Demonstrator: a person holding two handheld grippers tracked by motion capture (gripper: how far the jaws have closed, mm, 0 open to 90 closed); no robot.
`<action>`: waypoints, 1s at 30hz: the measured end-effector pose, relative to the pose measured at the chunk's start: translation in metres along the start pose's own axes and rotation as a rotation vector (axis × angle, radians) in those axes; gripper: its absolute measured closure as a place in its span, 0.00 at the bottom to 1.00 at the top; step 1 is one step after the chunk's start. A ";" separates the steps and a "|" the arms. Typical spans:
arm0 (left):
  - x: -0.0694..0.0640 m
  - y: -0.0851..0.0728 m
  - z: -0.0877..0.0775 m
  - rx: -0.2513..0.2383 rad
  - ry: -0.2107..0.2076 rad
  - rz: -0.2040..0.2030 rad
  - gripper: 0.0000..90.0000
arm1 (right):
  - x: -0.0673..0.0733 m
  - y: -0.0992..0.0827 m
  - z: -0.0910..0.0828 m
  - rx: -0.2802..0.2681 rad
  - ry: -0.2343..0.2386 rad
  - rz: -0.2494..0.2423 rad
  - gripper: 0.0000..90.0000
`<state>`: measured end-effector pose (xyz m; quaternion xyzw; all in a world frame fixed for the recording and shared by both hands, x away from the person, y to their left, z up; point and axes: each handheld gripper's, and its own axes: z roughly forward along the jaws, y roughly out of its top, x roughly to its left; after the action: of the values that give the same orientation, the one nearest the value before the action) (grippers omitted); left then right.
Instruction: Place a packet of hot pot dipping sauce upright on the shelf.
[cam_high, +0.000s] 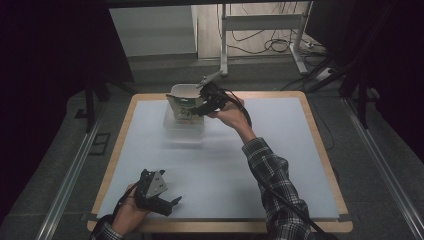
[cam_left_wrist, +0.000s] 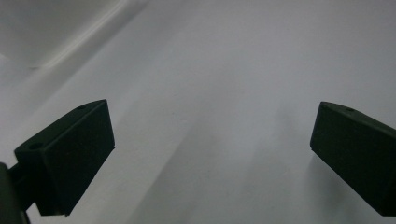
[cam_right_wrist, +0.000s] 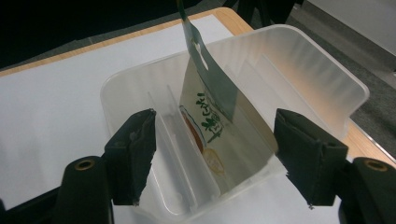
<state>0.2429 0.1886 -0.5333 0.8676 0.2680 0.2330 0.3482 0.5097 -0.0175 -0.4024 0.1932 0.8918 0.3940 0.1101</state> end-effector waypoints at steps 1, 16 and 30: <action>0.000 0.000 0.000 -0.001 0.001 0.000 0.00 | -0.001 -0.001 -0.002 -0.006 0.000 0.000 0.33; 0.000 0.000 0.000 0.004 0.003 0.001 0.00 | 0.000 -0.014 -0.020 -0.037 0.009 0.036 0.21; 0.000 0.000 0.001 0.005 0.003 -0.001 0.00 | 0.001 -0.029 -0.039 -0.073 0.003 0.058 0.12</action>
<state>0.2431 0.1884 -0.5340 0.8679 0.2696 0.2332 0.3459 0.4878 -0.0609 -0.3983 0.2143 0.8710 0.4295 0.1045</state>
